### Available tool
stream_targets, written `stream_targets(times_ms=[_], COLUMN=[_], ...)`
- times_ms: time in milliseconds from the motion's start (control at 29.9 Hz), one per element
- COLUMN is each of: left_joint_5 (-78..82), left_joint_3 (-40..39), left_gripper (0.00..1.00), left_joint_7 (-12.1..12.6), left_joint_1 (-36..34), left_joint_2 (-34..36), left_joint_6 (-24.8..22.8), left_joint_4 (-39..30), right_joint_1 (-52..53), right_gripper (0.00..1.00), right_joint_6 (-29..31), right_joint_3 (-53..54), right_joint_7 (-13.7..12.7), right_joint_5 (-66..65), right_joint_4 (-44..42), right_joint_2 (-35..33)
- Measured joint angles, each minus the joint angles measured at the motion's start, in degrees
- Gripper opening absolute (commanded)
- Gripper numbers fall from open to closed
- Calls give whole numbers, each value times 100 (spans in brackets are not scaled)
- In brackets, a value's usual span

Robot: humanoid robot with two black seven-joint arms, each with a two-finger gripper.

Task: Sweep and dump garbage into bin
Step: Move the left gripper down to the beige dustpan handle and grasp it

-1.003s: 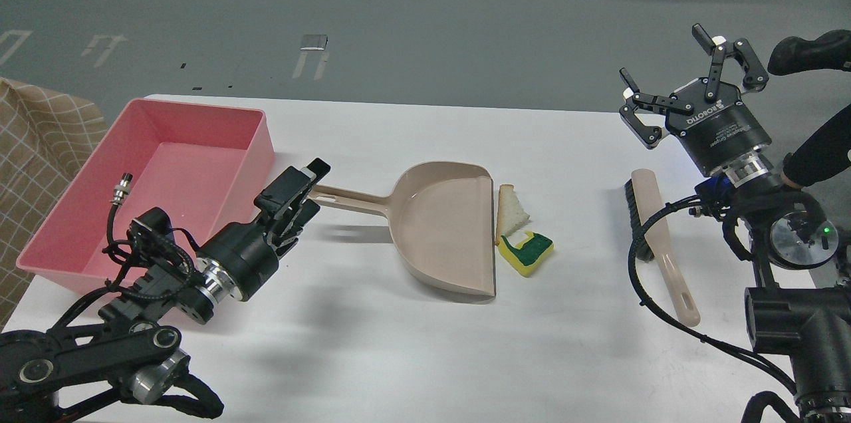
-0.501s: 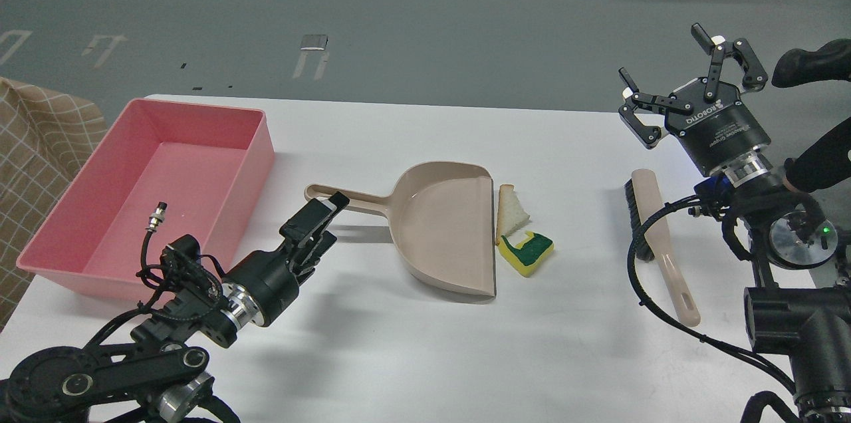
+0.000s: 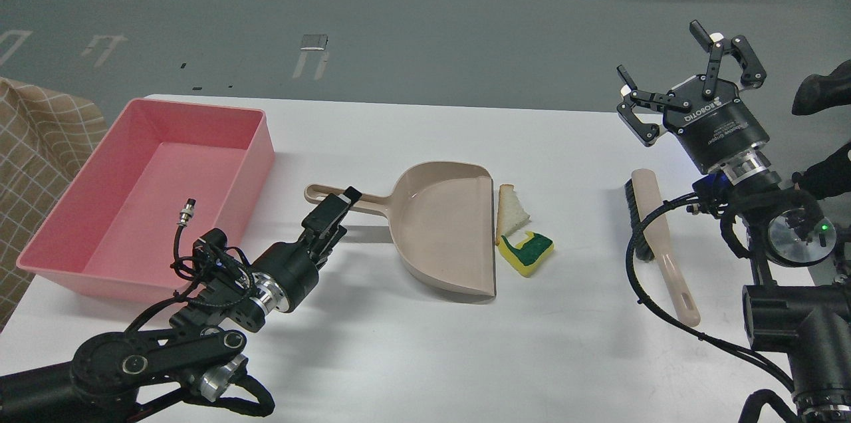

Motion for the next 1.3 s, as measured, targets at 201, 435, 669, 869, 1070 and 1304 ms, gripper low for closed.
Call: stream_targets(times_ms=[201,435,669,869,1070,1304], left_joint_5=[-1,-5,-17,-18,-18,-18], left_joint_3=[-1,-15,-55,-56,-24,-12], left_gripper=[92,84,73,65,59,56], left_joint_7=[0,-1,-1,-1,8,9], left_joint_1=[-97,-237,-305,-338,-355,-361], left_joint_2=[-316,-434,-450,-463,-668,-718], left_joint_6=[0,0,0,0,0,0], left_joint_4=[668,989,998,999,999,999], right_joint_1=[13,13,30,31,31,31], right_gripper=[100,100,100,100,100,100], right_joint_6=[0,0,0,0,0,0], right_joint_3=[-2,-1,1,1,1,-3], right_joint_7=[0,-3,-3,-3,-3,-3], right_joint_5=[0,0,-3,-7,-7,-6], right_joint_4=[16,26,26,11,10,33], right_joint_2=[0,0,0,0,-5,-9])
